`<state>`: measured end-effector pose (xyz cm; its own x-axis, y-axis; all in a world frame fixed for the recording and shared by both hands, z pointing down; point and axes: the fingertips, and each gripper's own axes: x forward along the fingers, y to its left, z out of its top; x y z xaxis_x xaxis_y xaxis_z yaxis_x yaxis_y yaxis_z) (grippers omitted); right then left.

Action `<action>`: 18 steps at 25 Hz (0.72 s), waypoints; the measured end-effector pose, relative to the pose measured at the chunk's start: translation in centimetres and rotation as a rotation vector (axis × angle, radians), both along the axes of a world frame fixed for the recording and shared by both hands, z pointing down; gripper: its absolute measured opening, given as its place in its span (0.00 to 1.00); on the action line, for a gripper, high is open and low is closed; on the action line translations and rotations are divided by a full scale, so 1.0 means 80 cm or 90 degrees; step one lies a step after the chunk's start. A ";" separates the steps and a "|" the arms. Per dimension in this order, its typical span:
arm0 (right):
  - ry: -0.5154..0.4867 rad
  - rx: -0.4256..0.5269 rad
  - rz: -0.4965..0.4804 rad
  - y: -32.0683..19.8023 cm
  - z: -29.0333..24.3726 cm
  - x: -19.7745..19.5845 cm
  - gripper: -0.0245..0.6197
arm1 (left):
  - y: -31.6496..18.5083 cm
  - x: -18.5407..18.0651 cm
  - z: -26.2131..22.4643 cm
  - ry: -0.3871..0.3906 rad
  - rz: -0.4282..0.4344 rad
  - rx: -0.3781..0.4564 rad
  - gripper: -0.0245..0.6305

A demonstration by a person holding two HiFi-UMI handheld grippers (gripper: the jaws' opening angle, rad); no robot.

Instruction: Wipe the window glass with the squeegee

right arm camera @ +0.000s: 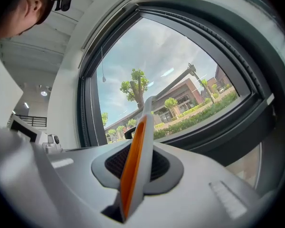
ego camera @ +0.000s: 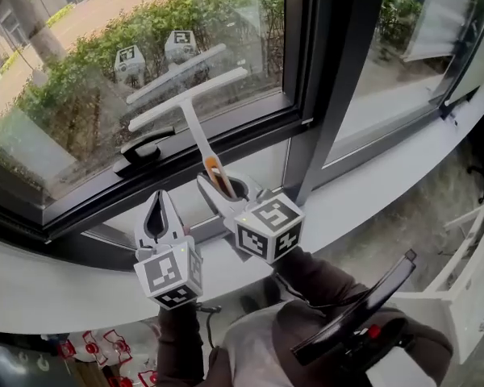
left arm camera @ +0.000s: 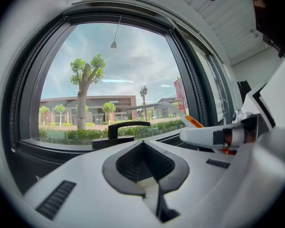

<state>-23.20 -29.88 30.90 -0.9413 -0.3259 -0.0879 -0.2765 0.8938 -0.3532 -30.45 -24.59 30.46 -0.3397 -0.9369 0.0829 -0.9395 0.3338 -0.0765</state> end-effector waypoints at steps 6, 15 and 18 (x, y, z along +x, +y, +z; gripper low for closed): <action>-0.027 0.028 0.018 0.006 -0.067 0.020 0.11 | 0.007 0.011 -0.012 0.025 0.044 0.016 0.04; -0.105 0.159 0.047 -0.034 -0.219 0.053 0.10 | -0.011 0.008 -0.023 0.015 0.040 0.031 0.04; -0.120 0.187 0.045 -0.056 -0.252 0.062 0.10 | -0.024 0.011 -0.040 0.001 0.020 0.041 0.04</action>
<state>-18.23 -34.33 10.75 -0.8755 -0.3248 -0.3579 -0.2960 0.9457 -0.1342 -29.58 -26.50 27.26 -0.3096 -0.9506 0.0226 -0.9498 0.3080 -0.0551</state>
